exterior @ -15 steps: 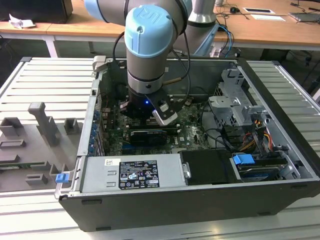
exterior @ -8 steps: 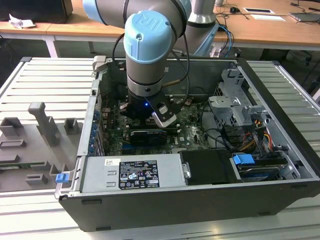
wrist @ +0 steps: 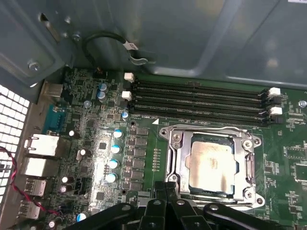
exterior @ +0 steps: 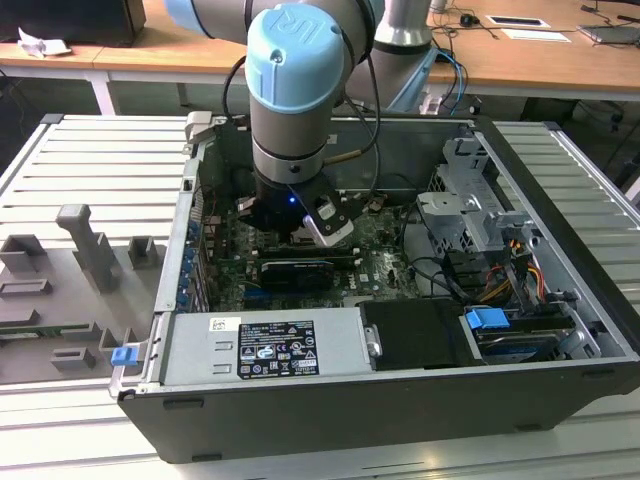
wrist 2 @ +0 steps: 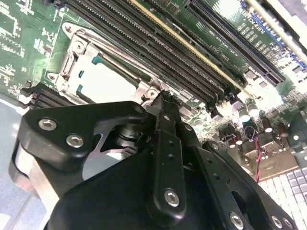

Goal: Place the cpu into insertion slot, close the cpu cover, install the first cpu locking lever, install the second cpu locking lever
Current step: 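Install the second cpu locking lever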

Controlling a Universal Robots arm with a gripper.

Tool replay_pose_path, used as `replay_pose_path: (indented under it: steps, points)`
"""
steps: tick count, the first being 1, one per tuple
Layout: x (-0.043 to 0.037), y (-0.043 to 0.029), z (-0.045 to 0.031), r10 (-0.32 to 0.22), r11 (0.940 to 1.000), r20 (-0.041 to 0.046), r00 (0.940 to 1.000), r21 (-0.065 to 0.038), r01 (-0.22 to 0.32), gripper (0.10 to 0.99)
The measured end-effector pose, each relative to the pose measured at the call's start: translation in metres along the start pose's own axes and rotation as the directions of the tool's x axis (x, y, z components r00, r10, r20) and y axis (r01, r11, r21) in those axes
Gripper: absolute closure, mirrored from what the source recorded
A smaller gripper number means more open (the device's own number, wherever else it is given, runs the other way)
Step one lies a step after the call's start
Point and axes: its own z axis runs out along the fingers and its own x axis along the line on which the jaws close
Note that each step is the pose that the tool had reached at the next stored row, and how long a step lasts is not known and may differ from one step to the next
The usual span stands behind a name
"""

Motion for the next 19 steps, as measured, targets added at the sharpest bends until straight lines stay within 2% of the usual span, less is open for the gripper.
replay_pose_path:
  steps: [19]
  points:
    - [-0.0001, 0.0014, -0.0048, 0.0, 1.0, 0.0, 1.0, 0.0, 0.0, 0.98]
